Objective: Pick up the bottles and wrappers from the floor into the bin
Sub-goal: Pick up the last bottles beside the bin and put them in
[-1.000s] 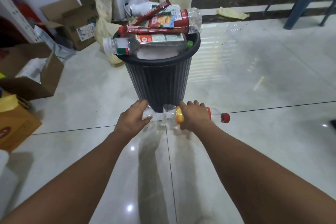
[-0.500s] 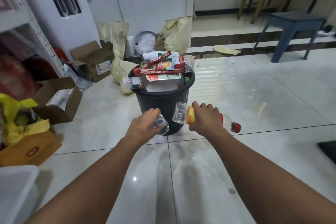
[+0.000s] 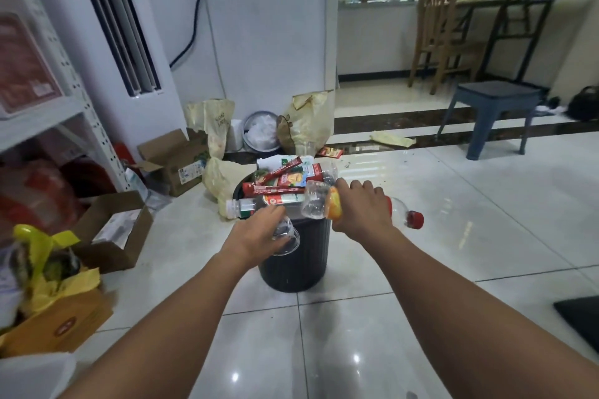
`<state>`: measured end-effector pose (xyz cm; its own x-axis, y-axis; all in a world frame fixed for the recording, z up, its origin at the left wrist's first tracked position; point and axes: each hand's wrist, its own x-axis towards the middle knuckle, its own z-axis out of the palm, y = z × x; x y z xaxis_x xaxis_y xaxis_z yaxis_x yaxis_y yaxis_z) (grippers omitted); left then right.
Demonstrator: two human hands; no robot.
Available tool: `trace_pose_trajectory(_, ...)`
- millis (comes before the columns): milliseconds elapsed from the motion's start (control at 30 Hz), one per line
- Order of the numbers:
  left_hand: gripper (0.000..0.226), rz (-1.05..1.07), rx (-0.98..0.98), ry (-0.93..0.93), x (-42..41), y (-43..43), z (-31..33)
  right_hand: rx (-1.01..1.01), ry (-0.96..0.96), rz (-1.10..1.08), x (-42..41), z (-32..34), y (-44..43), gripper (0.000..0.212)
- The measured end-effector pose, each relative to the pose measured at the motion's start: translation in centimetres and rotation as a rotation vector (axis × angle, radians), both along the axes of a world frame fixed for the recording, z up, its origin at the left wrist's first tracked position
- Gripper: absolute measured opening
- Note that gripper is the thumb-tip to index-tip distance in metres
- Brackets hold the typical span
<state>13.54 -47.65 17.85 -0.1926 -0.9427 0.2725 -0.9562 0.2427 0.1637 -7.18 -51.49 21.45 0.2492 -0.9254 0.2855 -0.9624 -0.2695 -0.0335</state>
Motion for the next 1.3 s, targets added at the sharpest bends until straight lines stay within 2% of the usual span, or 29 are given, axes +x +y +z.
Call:
trace_pose_trajectory(367, 0.039, 0.026, -0.052, 0.053, 1.8, -2.3, 5.4, -0.063, -0.024, 0.029, 2.6, 5.6, -3.0, 0.077)
trace_pose_trajectory(667, 0.032, 0.060, -0.122, 0.058, 3.4, -5.0, 7.9, -0.128, -0.020, 0.048, 5.6, 7.6, -5.9, 0.067)
trace_pose_trajectory(800, 0.039, 0.063, -0.129, 0.070, 4.2, -6.1, 8.6, -0.150, -0.001, 0.071, 7.3, 8.6, -7.5, 0.068)
trace_pose_trajectory(1000, 0.035, 0.078, -0.145, 0.086, 6.1, -6.8, 8.0, -0.129, 0.090, 0.109, 10.3, 8.5, -9.9, 0.067)
trace_pose_trajectory(1167, 0.036, 0.065, -0.132, 0.096, 7.8, -7.4, 7.0, -0.049, 0.125, 0.125, 12.3, 7.2, -11.8, 0.086)
trace_pose_trajectory(1300, 0.037, 0.024, -0.175, 0.112, 8.7, -7.8, 6.1, -0.017, 0.131, 0.154, 13.5, 6.3, -13.0, 0.090)
